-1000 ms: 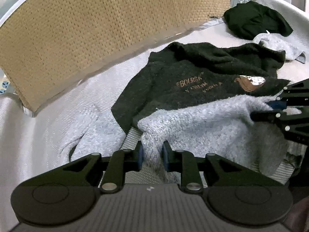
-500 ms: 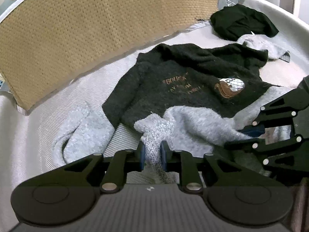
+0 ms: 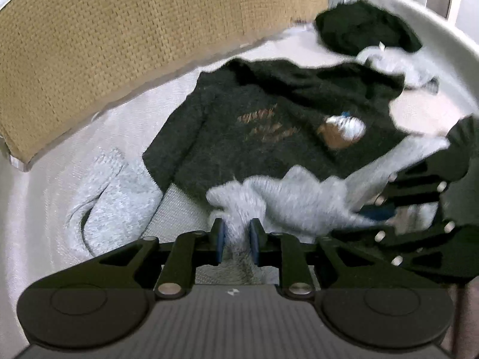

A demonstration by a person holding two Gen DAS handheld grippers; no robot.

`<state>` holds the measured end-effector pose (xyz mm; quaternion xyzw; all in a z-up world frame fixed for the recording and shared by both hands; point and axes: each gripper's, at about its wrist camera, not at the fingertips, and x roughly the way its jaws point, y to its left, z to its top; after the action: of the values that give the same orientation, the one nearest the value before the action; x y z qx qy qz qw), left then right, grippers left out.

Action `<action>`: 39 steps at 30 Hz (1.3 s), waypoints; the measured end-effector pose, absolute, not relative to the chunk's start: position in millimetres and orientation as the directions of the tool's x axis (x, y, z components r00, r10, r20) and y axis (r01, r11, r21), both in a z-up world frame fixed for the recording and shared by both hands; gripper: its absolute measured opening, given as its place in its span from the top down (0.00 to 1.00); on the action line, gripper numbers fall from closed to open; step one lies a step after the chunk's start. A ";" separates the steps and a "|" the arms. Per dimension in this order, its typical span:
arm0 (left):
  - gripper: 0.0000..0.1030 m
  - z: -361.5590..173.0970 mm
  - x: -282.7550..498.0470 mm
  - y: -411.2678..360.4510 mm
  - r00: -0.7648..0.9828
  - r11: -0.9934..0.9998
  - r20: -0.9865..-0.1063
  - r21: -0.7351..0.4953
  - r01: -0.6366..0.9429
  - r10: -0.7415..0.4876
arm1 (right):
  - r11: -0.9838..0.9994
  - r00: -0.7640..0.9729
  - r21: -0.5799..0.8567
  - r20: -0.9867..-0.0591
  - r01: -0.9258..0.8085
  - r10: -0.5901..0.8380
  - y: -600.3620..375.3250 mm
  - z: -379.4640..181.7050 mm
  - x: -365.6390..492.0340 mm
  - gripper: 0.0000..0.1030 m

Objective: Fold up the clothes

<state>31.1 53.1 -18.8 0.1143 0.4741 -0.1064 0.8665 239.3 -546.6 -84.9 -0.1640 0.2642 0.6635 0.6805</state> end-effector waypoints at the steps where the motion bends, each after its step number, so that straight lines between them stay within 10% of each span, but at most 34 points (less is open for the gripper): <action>1: 0.80 -13.6 29.6 54.9 0.533 0.952 -0.841 0.079 0.296 -0.096 | 0.054 -0.029 0.126 -0.580 -0.991 0.814 -546.3 -85.5 236.9 0.90; 22: 0.72 -24.9 74.8 51.9 0.578 0.954 -0.815 0.135 0.268 -0.047 | 0.033 -0.029 0.123 -0.472 -0.992 0.881 -574.6 -48.3 282.1 0.76; 39: 0.61 -35.3 128.7 54.9 0.621 0.963 -0.783 0.138 0.231 -0.036 | 0.341 0.245 0.075 -0.554 -0.937 0.796 -555.3 -69.6 371.7 0.76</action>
<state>128.7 54.9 -35.3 0.1131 0.4291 -0.0748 0.8930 371.7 -555.3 -69.6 -0.1370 0.2582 0.5575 0.7770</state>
